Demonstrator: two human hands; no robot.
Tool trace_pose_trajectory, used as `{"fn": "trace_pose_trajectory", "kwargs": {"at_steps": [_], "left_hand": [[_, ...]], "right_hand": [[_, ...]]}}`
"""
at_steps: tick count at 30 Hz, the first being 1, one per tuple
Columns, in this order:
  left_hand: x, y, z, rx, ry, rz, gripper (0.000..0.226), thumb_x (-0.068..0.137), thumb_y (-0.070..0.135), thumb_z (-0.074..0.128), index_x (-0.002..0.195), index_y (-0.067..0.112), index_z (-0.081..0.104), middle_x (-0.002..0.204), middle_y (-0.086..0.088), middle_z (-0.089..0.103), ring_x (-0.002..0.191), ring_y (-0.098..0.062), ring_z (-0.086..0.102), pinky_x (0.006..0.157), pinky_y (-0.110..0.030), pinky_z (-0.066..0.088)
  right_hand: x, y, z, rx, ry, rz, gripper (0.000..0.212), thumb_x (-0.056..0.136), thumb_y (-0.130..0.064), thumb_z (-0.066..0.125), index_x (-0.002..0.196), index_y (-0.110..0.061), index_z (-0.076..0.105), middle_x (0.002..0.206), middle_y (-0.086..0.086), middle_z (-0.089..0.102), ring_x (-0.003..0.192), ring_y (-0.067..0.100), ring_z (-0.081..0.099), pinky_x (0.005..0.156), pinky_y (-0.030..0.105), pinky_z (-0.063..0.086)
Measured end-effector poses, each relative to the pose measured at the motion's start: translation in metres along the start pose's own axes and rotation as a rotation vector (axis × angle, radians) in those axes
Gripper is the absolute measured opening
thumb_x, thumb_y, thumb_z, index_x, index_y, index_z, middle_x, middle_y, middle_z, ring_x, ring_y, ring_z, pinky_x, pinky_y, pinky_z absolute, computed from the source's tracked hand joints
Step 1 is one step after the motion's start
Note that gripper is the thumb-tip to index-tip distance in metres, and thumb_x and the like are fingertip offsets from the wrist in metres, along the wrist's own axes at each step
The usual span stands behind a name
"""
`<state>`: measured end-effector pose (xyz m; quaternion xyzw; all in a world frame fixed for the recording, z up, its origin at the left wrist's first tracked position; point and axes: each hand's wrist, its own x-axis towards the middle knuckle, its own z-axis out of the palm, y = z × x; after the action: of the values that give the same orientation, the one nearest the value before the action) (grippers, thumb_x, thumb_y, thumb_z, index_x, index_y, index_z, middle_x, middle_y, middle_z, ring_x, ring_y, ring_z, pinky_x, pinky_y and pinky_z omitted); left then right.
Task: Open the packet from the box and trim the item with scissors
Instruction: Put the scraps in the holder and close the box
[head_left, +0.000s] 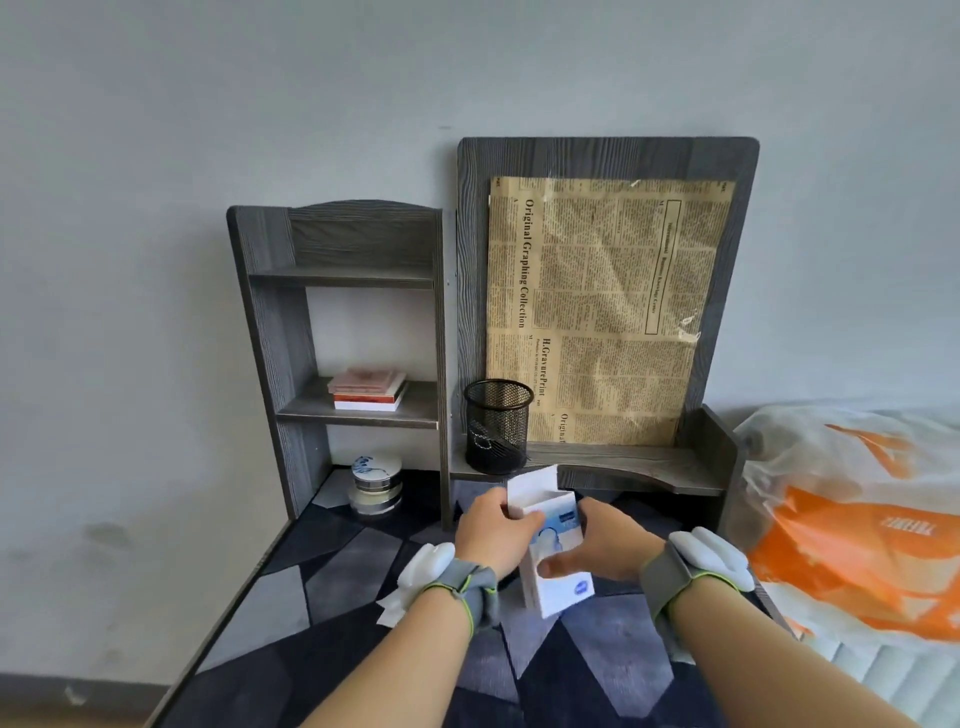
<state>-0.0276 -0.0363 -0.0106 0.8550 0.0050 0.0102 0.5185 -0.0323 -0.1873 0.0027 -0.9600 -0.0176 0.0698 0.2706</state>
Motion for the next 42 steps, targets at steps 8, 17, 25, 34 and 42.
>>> {"fn": "trace_pose_trajectory", "kwargs": {"at_steps": [8, 17, 25, 34, 42], "left_hand": [[-0.008, -0.003, -0.021, -0.336, -0.281, -0.076, 0.029, 0.085, 0.003, 0.059, 0.106, 0.024, 0.062, 0.102, -0.002, 0.066, 0.098, -0.026, 0.063, 0.091, -0.049, 0.051], [-0.005, -0.006, -0.02, -0.367, -0.032, 0.06, 0.033, 0.074, -0.002, 0.072, 0.086, 0.021, 0.052, 0.082, 0.003, 0.068, 0.078, -0.019, 0.064, 0.079, -0.049, 0.055], [-0.004, -0.009, -0.016, -0.28, 0.012, 0.089, 0.029, 0.069, 0.004, 0.077, 0.075, 0.023, 0.055, 0.085, 0.0, 0.068, 0.081, -0.017, 0.065, 0.086, -0.045, 0.056], [-0.002, -0.007, -0.02, -0.274, 0.053, 0.023, 0.023, 0.056, 0.021, 0.078, 0.073, 0.026, 0.063, 0.084, -0.002, 0.072, 0.088, -0.021, 0.069, 0.085, -0.045, 0.057], [-0.007, -0.004, -0.017, -0.243, 0.026, 0.109, 0.033, 0.073, 0.008, 0.073, 0.084, 0.035, 0.056, 0.094, 0.0, 0.071, 0.086, -0.016, 0.068, 0.086, -0.046, 0.056]], "right_hand": [[-0.02, -0.019, -0.022, 0.612, 0.04, -0.014, 0.034, 0.08, -0.01, 0.068, 0.112, -0.017, 0.059, 0.108, 0.01, 0.066, 0.092, 0.023, 0.064, 0.082, 0.042, 0.056], [-0.022, -0.022, -0.026, 0.747, 0.159, 0.01, 0.023, 0.083, 0.007, 0.059, 0.102, -0.004, 0.065, 0.097, 0.013, 0.066, 0.09, 0.027, 0.062, 0.088, 0.044, 0.055], [-0.017, -0.017, -0.018, 0.699, 0.274, 0.012, 0.022, 0.073, 0.007, 0.069, 0.073, -0.014, 0.065, 0.083, 0.016, 0.068, 0.078, 0.031, 0.065, 0.078, 0.047, 0.058], [-0.024, -0.022, -0.025, 0.872, 0.207, -0.03, 0.01, 0.081, -0.003, 0.065, 0.081, -0.009, 0.073, 0.08, 0.009, 0.069, 0.074, 0.017, 0.063, 0.066, 0.031, 0.056], [-0.021, -0.018, -0.023, 0.532, 0.279, -0.068, 0.018, 0.076, -0.001, 0.071, 0.076, -0.019, 0.072, 0.083, 0.01, 0.074, 0.073, 0.02, 0.065, 0.068, 0.029, 0.059]]}}
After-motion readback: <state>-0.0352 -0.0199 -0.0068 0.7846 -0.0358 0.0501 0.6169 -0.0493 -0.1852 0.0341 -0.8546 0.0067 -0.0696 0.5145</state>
